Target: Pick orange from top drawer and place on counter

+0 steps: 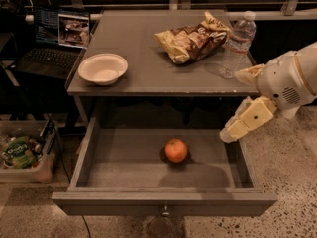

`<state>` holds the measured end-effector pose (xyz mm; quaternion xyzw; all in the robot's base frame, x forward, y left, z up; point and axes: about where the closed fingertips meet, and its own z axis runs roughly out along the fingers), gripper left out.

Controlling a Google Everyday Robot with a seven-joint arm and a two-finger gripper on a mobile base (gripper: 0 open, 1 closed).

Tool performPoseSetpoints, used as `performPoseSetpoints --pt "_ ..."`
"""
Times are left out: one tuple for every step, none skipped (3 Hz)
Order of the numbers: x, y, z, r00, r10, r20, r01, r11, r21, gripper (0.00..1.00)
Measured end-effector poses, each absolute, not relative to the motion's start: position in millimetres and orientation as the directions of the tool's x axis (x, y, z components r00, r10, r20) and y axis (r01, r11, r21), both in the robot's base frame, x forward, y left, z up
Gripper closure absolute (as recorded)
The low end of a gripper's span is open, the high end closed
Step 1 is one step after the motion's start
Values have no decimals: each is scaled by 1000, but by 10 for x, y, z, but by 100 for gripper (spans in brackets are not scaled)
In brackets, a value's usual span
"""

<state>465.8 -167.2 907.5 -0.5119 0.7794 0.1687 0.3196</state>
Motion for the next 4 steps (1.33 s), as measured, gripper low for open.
performPoseSetpoints --pt "4639 -1667 8934 -321 -666 -673 -878 475 -52 0" --pt "4585 -1605 8566 -391 -606 -693 -832 554 -15 0" --pt "4631 -1488 8005 -455 -541 -707 -786 618 33 0" --pt "4756 -1342 7572 -492 -499 -713 -758 648 70 0"
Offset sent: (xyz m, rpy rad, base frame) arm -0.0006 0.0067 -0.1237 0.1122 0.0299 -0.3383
